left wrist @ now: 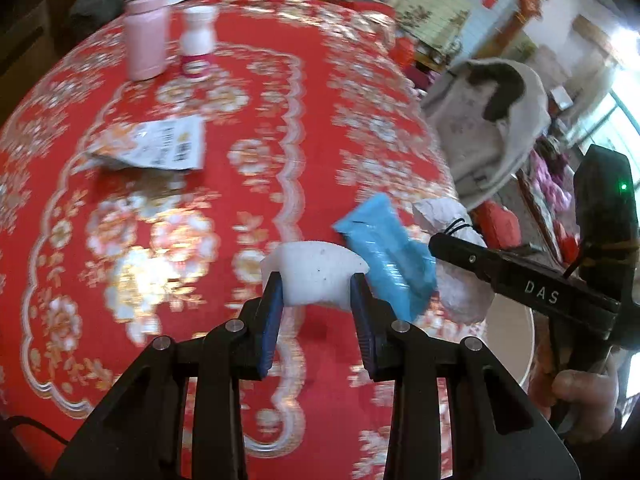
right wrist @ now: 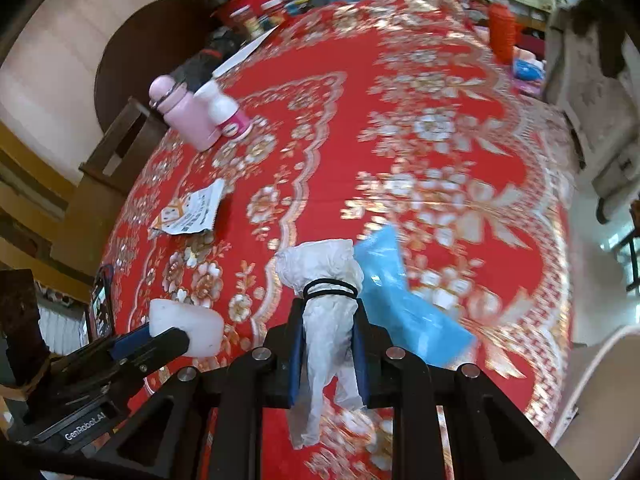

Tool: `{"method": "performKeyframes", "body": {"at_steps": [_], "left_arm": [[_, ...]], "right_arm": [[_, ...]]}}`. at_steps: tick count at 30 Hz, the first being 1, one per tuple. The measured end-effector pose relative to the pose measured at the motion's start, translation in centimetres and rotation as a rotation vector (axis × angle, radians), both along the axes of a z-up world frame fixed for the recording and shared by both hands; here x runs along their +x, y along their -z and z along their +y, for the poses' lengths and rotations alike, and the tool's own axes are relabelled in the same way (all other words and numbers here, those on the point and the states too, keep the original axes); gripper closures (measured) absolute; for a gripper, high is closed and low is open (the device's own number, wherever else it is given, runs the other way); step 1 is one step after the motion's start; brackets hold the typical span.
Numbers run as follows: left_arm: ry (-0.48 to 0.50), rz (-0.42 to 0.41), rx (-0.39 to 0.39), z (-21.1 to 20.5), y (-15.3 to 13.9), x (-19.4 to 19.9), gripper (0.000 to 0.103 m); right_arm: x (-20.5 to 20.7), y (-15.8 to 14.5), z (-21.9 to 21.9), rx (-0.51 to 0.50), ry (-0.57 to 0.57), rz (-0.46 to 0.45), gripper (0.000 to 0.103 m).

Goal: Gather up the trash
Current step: 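Carry the foam block and tissue over the bin and release both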

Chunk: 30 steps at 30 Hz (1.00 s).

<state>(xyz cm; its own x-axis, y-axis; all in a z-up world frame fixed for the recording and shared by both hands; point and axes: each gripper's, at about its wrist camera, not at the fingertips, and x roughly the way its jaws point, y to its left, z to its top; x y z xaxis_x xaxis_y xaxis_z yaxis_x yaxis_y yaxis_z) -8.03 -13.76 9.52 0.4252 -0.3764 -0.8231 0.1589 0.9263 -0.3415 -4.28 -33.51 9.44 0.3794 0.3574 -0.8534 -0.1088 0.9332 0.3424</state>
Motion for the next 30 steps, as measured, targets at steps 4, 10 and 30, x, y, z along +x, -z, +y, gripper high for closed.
{"method": "performKeyframes", "body": {"at_steps": [4, 10, 30], "left_arm": [[0.091, 0.003, -0.019, -4.7, -0.4, -0.5, 0.072], [0.246, 0.024, -0.062, -12.9, -0.3, -1.8, 0.072], [0.551, 0.119, -0.081, -33.5, 2.3, -6.4, 0.062]], "right_arm": [[-2.2, -0.6, -4.0, -0.011, 0.061, -0.010, 0.083], [-6.4, -0.5, -12.0, -0.038, 0.214, -0.005, 0.083], [-17.2, 3.6, -32.0, -0.041, 0.594, 0.131, 0.083]]}}
